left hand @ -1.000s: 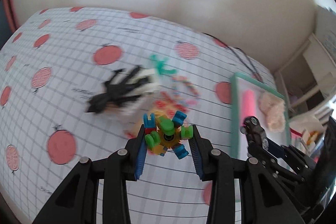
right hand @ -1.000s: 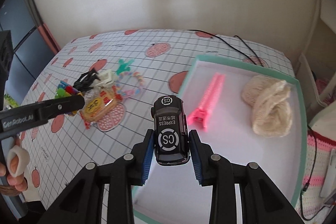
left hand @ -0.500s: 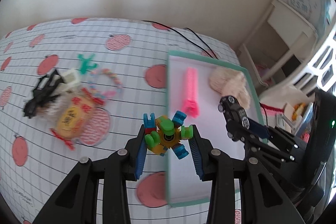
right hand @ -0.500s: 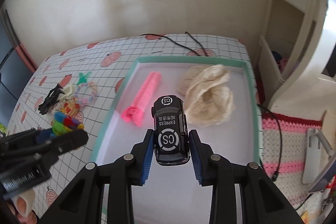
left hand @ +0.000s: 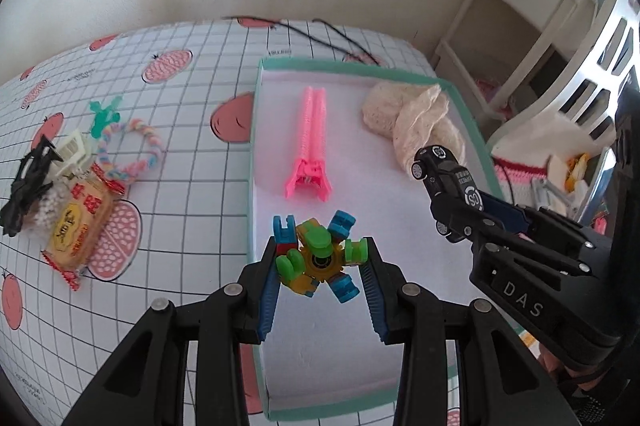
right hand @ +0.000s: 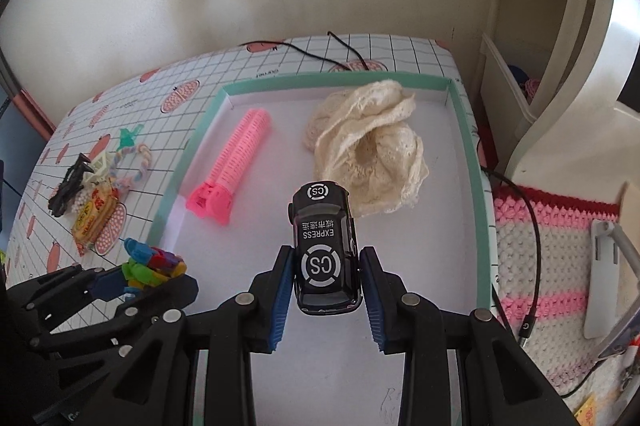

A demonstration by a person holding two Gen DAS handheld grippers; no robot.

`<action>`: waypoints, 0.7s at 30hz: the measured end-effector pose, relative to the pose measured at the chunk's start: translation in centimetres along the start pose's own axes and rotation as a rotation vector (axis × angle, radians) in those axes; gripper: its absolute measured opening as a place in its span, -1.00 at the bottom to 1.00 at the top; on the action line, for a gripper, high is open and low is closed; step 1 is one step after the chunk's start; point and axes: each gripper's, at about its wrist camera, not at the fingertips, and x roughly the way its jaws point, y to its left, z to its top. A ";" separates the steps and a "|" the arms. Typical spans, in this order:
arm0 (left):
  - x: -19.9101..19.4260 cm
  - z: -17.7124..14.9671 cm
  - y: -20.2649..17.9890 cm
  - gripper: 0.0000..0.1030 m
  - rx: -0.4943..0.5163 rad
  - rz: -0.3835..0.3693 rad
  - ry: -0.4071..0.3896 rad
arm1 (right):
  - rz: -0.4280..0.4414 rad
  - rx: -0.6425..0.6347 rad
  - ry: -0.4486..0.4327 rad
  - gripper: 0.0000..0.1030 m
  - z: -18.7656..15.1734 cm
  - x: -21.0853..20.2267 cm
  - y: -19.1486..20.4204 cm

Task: Organize objects
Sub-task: 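Carry the blocks and black car into the teal tray with both grippers, then open both grippers to drop the blocks and car in the tray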

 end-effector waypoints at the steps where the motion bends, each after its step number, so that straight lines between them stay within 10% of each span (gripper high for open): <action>1: 0.4 -0.1 0.0 -0.23 0.001 0.002 0.010 | -0.003 -0.001 0.007 -0.32 -0.1 0.3 0.0; 21: 3.0 -1.5 -0.5 -0.23 0.032 0.035 0.072 | -0.005 0.004 0.046 -0.31 -0.6 1.6 0.0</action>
